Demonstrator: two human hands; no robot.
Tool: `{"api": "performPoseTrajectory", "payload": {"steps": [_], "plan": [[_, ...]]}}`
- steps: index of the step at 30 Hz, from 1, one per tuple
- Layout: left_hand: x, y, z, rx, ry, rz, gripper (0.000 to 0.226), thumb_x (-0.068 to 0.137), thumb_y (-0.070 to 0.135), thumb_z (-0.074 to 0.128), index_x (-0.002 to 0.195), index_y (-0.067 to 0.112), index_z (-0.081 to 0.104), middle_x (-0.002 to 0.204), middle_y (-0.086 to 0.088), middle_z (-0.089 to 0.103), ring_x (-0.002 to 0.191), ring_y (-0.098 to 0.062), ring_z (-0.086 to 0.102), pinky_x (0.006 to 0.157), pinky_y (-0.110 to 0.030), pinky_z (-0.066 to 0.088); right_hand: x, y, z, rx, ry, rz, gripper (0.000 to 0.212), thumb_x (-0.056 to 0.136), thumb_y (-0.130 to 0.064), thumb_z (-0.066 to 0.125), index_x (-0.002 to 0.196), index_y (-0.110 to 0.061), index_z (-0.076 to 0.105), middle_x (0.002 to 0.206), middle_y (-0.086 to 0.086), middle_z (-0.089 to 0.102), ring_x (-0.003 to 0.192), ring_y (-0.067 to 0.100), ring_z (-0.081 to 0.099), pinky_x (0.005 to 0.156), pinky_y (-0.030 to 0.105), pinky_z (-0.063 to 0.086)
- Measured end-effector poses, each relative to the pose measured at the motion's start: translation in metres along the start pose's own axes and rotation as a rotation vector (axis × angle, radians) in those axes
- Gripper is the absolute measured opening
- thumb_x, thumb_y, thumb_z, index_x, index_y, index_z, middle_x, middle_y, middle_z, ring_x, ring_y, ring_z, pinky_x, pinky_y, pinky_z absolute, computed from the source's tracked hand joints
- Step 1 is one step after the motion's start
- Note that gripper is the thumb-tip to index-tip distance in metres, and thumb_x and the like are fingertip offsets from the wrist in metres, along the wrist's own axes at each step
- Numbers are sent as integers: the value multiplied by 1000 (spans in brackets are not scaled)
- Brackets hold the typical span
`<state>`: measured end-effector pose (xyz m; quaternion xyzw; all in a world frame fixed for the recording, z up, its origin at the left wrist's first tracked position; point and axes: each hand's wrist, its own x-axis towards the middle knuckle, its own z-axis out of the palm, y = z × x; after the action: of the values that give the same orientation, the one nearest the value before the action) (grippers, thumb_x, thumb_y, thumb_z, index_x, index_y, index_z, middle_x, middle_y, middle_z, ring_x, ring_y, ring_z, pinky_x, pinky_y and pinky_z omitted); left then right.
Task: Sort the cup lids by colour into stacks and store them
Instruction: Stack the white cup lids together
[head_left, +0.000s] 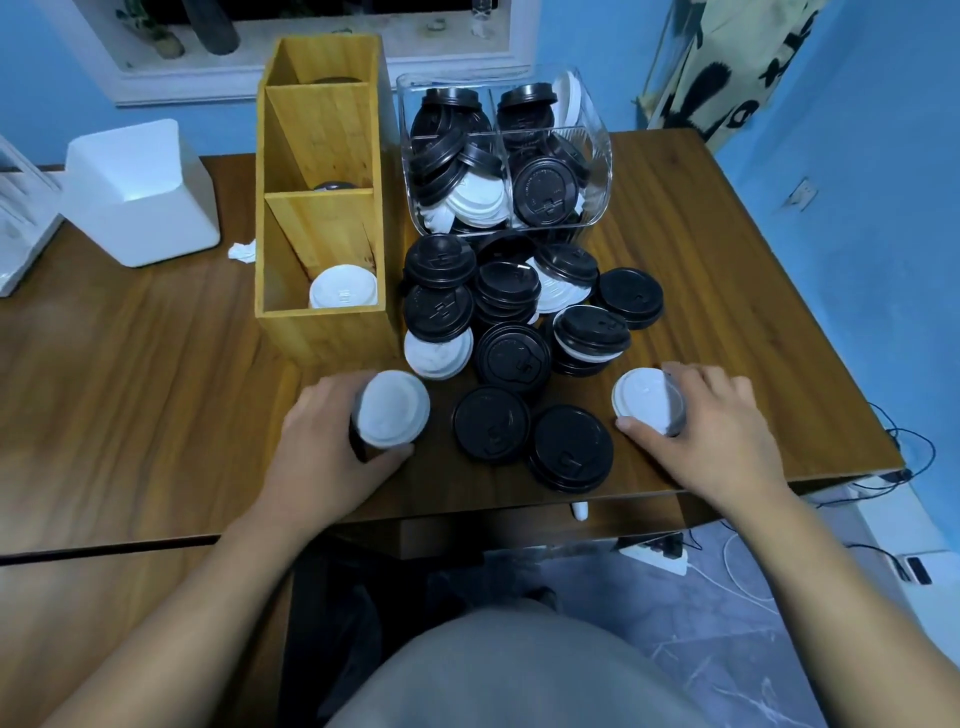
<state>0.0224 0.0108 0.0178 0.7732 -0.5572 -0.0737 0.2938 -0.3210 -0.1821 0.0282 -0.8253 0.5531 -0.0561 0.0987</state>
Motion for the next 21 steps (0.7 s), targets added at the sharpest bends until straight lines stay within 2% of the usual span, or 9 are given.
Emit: {"api": "performPoseTrajectory", "payload": {"steps": [3, 6, 10, 13, 17, 19, 21], "plan": [[-9, -11, -2, 2, -82, 45, 75, 68, 46, 86, 135, 30, 55, 126, 16, 54, 122, -14, 47, 102, -40, 40, 5, 2, 5, 107, -23, -81, 78, 84, -59, 69, 148, -22, 45, 144, 1, 52, 128, 28, 40, 103, 51, 45], [-10, -17, -4, 8, -169, 71, 87, 66, 56, 77, 144, 30, 50, 134, 16, 52, 132, -14, 43, 112, -34, 29, 6, 8, 10, 234, -55, -173, 79, 82, -37, 78, 151, -18, 44, 150, 4, 49, 136, 29, 36, 114, 49, 35], [-13, -16, 0, 22, -133, 38, 101, 61, 71, 79, 145, 24, 48, 136, 15, 49, 130, -6, 38, 112, -31, 26, 7, 4, 14, 251, -3, -209, 77, 80, -47, 76, 146, -17, 51, 146, 5, 53, 135, 31, 41, 113, 45, 34], [-12, -16, 2, 47, -86, 41, 92, 65, 73, 76, 139, 24, 54, 131, 11, 57, 127, -12, 45, 110, -32, 28, 3, -4, 7, 263, 37, -181, 68, 79, -39, 81, 138, -18, 57, 139, 3, 59, 128, 28, 46, 106, 33, 33], [-7, -19, -1, -27, -155, 65, 90, 69, 63, 79, 146, 31, 46, 138, 23, 51, 129, -6, 36, 112, -33, 28, -9, -21, -11, 349, 165, -155, 61, 75, -29, 86, 130, -22, 62, 132, -5, 62, 125, 22, 51, 102, 26, 35], [-5, -22, -3, -39, -197, 98, 90, 71, 59, 82, 148, 35, 42, 141, 29, 45, 130, 0, 30, 116, -37, 27, -15, -47, -16, 411, 198, -266, 62, 72, -26, 89, 129, -20, 64, 133, -10, 60, 125, 16, 52, 106, 16, 33], [-4, -25, -5, -34, -243, 122, 87, 73, 60, 79, 148, 38, 40, 147, 27, 41, 135, -1, 29, 120, -41, 23, -18, -84, -16, 433, 158, -472, 63, 73, -30, 89, 129, -16, 65, 137, -6, 59, 128, 14, 52, 111, 19, 34]]}}
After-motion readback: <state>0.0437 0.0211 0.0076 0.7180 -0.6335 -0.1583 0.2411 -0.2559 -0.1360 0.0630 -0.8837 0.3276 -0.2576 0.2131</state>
